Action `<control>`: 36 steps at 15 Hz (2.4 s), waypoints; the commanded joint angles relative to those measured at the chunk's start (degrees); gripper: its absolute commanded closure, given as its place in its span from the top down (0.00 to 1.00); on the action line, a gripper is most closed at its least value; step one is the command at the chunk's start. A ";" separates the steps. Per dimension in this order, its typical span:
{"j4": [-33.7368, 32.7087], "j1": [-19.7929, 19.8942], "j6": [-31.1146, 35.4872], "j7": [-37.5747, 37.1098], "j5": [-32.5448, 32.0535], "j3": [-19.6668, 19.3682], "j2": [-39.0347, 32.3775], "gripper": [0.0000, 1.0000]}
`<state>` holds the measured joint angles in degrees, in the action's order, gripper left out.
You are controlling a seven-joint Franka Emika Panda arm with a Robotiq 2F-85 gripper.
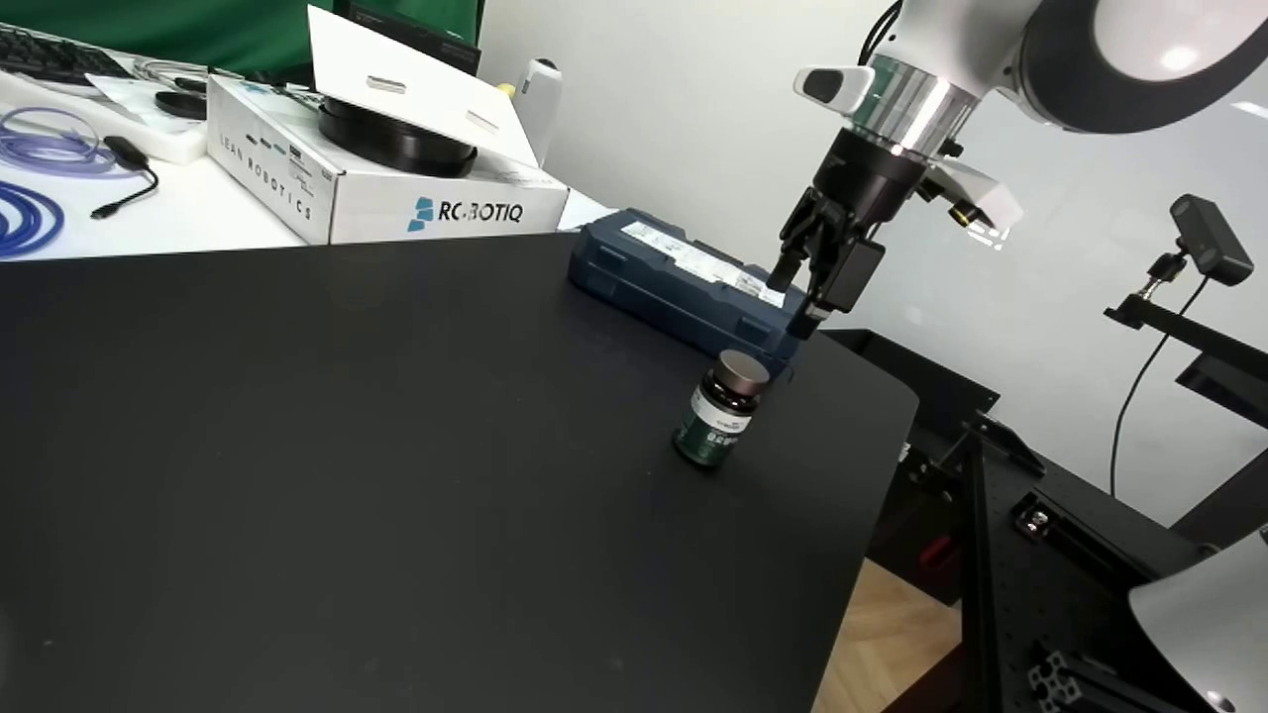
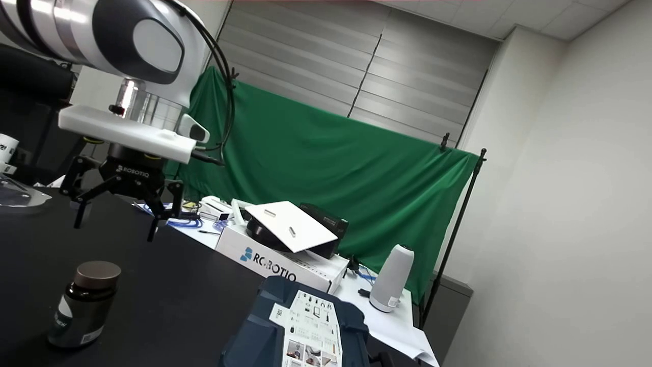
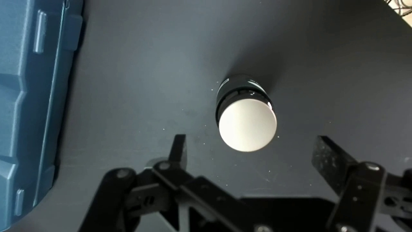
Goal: Move the bottle forward
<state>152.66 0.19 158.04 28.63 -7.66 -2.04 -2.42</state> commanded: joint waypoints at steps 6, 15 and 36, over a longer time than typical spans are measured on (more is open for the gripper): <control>-3.97 2.04 1.32 2.00 1.10 1.66 -6.51 1.00; -6.67 3.56 1.16 2.23 2.02 4.70 -11.54 1.00; -8.07 5.05 4.43 0.99 0.05 5.04 -16.32 0.72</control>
<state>145.42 4.18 160.03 30.16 -6.79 2.52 -17.09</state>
